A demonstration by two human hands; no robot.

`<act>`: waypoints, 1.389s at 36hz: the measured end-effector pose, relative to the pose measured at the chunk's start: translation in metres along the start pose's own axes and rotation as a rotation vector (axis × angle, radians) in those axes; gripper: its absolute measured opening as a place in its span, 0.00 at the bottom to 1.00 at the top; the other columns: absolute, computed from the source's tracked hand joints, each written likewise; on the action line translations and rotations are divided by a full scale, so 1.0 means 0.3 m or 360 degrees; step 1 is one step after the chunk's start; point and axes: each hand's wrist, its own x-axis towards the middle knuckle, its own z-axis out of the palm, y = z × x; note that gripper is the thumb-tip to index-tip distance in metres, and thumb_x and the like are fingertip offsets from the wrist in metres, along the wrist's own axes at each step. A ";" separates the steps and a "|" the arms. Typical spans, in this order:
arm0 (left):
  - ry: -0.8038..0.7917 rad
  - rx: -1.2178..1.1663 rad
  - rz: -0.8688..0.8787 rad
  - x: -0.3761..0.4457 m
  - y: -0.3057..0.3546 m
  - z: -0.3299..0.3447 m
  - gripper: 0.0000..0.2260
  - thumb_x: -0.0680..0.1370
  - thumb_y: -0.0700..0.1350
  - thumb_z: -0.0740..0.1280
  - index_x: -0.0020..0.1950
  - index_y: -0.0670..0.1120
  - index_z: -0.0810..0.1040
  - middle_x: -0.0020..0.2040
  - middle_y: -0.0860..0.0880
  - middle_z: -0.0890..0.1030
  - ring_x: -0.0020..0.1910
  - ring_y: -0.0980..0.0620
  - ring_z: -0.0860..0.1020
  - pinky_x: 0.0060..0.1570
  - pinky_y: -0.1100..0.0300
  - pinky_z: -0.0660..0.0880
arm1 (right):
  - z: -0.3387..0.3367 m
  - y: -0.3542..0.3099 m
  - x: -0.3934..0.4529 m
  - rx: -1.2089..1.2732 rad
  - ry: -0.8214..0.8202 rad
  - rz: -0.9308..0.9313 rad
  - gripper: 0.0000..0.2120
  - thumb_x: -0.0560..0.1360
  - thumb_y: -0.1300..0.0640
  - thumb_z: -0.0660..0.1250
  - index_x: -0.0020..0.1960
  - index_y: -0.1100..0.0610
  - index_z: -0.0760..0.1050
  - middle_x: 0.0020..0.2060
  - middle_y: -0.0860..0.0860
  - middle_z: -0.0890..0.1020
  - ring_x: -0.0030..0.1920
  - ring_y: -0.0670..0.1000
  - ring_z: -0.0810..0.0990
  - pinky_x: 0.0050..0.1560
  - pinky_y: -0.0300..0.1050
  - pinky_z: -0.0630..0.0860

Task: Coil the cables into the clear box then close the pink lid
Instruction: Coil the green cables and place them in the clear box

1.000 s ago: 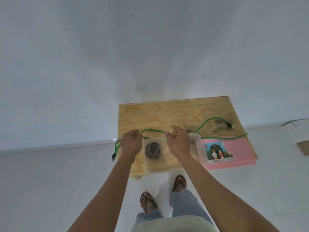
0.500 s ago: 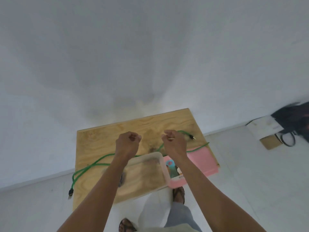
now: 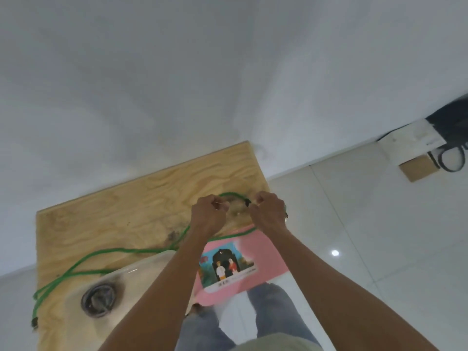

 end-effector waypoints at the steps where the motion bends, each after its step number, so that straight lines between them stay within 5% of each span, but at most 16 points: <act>1: -0.0002 -0.0005 -0.0038 0.016 0.008 0.028 0.11 0.79 0.47 0.70 0.57 0.42 0.83 0.47 0.48 0.82 0.50 0.47 0.80 0.49 0.60 0.72 | 0.005 0.010 0.022 -0.0020 -0.0033 0.0001 0.13 0.75 0.61 0.66 0.59 0.56 0.79 0.54 0.52 0.82 0.52 0.53 0.79 0.47 0.40 0.70; 8: -0.0034 -0.0022 -0.0215 0.103 0.021 0.163 0.09 0.78 0.42 0.70 0.57 0.42 0.83 0.53 0.44 0.84 0.54 0.45 0.81 0.59 0.53 0.76 | 0.098 0.085 0.144 -0.0094 -0.0093 -0.0012 0.03 0.74 0.59 0.67 0.46 0.51 0.78 0.43 0.50 0.80 0.44 0.54 0.77 0.41 0.45 0.71; 14: -0.0008 -0.0109 -0.0349 0.158 -0.012 0.198 0.08 0.75 0.50 0.69 0.45 0.48 0.85 0.42 0.45 0.86 0.47 0.41 0.84 0.51 0.47 0.80 | 0.136 0.107 0.184 0.0027 -0.0146 -0.0110 0.04 0.74 0.55 0.72 0.47 0.55 0.80 0.41 0.48 0.79 0.41 0.51 0.77 0.41 0.43 0.71; 17: 0.0006 -0.0340 -0.0443 0.160 -0.012 0.177 0.10 0.76 0.53 0.68 0.42 0.50 0.85 0.40 0.47 0.87 0.45 0.44 0.85 0.50 0.45 0.82 | 0.142 0.091 0.169 0.0180 -0.0096 -0.0203 0.05 0.75 0.59 0.71 0.50 0.56 0.83 0.37 0.46 0.80 0.38 0.46 0.78 0.37 0.29 0.70; 21: 0.0121 -0.0748 -0.0456 0.134 0.029 0.096 0.12 0.79 0.52 0.68 0.44 0.45 0.84 0.43 0.45 0.87 0.46 0.45 0.85 0.44 0.45 0.83 | 0.128 0.001 0.116 0.0348 0.0019 -0.0415 0.03 0.73 0.63 0.73 0.47 0.59 0.83 0.37 0.48 0.82 0.36 0.46 0.77 0.38 0.27 0.69; 24: 0.0214 -0.0917 -0.0341 0.101 0.080 -0.003 0.12 0.80 0.48 0.69 0.48 0.40 0.83 0.44 0.43 0.85 0.44 0.47 0.83 0.41 0.51 0.83 | 0.117 -0.096 0.062 0.0477 0.0010 -0.0527 0.06 0.73 0.65 0.73 0.49 0.59 0.83 0.41 0.50 0.84 0.37 0.39 0.78 0.40 0.24 0.71; 31: 0.0433 -0.0949 -0.0025 -0.035 0.154 -0.312 0.09 0.77 0.44 0.71 0.42 0.39 0.83 0.42 0.40 0.85 0.45 0.41 0.84 0.51 0.39 0.81 | 0.116 -0.356 -0.116 0.0736 0.0063 -0.0842 0.07 0.71 0.65 0.76 0.47 0.57 0.83 0.38 0.44 0.83 0.35 0.35 0.80 0.39 0.25 0.72; 38: 0.0530 -0.1013 0.0305 -0.252 0.102 -0.700 0.06 0.80 0.40 0.67 0.50 0.39 0.83 0.46 0.43 0.86 0.49 0.45 0.85 0.55 0.46 0.81 | 0.152 -0.607 -0.364 0.0808 -0.0166 -0.1068 0.15 0.66 0.63 0.80 0.49 0.52 0.82 0.45 0.42 0.85 0.42 0.44 0.84 0.43 0.34 0.78; 44: 0.0432 -0.1020 0.0547 -0.441 -0.002 -0.981 0.08 0.83 0.35 0.61 0.57 0.36 0.78 0.44 0.43 0.83 0.43 0.46 0.82 0.53 0.43 0.79 | 0.233 -0.777 -0.520 0.0721 -0.0256 -0.1248 0.17 0.71 0.65 0.76 0.56 0.51 0.80 0.52 0.44 0.83 0.48 0.47 0.84 0.40 0.34 0.79; 48: 0.0249 -0.0989 0.0712 -0.557 -0.056 -1.110 0.10 0.83 0.35 0.59 0.58 0.35 0.79 0.40 0.44 0.78 0.40 0.45 0.76 0.45 0.51 0.75 | 0.317 -0.873 -0.612 0.0527 -0.0369 -0.1501 0.24 0.75 0.63 0.72 0.67 0.46 0.75 0.59 0.44 0.81 0.54 0.48 0.83 0.48 0.40 0.82; 50: 0.0111 -0.1080 0.0768 -0.607 -0.075 -1.157 0.10 0.83 0.36 0.59 0.56 0.36 0.80 0.37 0.45 0.75 0.37 0.48 0.74 0.44 0.54 0.76 | 0.350 -0.921 -0.667 0.0359 -0.0376 -0.1657 0.26 0.75 0.70 0.66 0.67 0.46 0.74 0.54 0.40 0.80 0.52 0.46 0.82 0.49 0.39 0.81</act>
